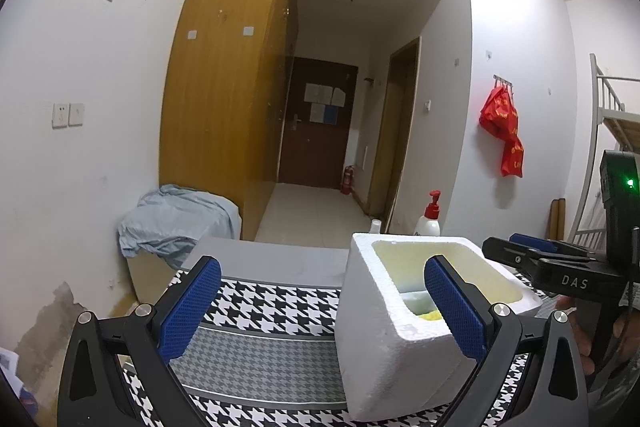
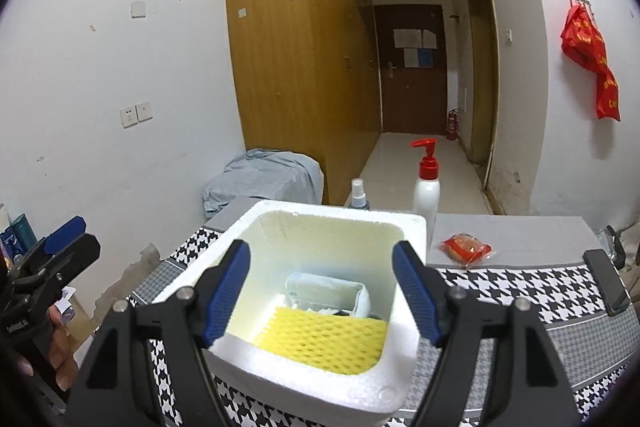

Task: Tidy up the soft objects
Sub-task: 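Open the right gripper to drop the yellow mesh sleeve into the foam box, then move both tools away from the box toward the green plastic bag and foam tube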

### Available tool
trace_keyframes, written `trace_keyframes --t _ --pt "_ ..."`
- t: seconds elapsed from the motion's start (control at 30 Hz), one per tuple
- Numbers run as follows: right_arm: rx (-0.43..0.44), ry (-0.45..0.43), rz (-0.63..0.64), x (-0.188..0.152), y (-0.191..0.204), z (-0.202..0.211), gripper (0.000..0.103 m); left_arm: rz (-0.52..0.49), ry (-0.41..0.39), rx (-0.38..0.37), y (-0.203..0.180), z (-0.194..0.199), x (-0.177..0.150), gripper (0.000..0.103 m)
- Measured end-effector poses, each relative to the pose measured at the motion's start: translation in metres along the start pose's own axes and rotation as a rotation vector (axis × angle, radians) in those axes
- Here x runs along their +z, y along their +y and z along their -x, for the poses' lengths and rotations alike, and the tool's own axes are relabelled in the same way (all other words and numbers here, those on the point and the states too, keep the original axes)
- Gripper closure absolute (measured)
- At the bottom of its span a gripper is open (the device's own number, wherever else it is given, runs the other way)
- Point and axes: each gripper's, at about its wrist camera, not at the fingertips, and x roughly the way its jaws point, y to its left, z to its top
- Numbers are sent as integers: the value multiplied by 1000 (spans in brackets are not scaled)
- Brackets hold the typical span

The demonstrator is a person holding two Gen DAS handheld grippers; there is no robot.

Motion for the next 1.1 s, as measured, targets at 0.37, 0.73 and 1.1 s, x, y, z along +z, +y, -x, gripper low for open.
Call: trace_keyframes --t 0.37,0.73,1.1 --pt "-31 -17 35 7 13 37 21 29 -1 -15 -3 4 1 1" --pt "-37 -46 38 -3 7 61 12 12 -2 -36 -28 21 2 1" --pt "-94 -71 -7 -13 -20 88 11 -35 -13 -108 -65 32 5 1"
